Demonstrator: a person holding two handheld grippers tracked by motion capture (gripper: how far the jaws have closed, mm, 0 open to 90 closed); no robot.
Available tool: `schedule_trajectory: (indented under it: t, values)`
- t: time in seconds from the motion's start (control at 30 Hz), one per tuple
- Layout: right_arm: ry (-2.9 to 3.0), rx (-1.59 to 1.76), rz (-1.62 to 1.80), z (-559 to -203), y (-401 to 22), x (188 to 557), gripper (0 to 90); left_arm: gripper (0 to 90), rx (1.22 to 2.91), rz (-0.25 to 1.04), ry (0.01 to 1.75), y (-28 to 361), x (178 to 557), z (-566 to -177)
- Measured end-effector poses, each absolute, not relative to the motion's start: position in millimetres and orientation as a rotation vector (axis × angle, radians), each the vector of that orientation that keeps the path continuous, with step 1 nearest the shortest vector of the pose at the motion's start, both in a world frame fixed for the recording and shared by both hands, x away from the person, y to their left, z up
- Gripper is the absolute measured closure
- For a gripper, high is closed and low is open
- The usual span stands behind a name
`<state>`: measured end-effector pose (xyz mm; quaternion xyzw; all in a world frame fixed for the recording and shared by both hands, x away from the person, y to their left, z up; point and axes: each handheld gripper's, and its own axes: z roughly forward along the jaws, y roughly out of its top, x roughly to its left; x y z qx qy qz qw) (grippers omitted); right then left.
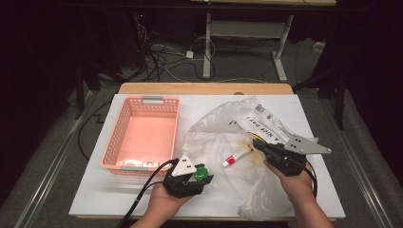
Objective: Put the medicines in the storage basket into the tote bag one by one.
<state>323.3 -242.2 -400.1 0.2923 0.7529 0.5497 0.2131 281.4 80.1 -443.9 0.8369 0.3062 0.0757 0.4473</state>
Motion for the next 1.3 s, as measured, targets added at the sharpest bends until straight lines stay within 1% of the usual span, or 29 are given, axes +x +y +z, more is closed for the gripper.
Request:
schedule_trajectory:
  t: [0.37, 0.77, 1.3]
  values:
    - [2.089, 0.813, 1.527, -400.8, -241.1, 323.3, 90.0, 49.7, 2.103, 0.160, 0.731, 59.6, 288.8, -446.1]
    - [2.083, 0.805, 1.527, -399.8, -239.8, 322.4, 90.0, 49.7, 2.065, 0.145, 0.725, 29.8, 304.8, -447.0]
    - [2.063, 0.807, 1.537, -397.0, -243.7, 324.3, 90.0, 49.7, 2.059, 0.161, 0.705, -20.0, 331.3, -458.2]
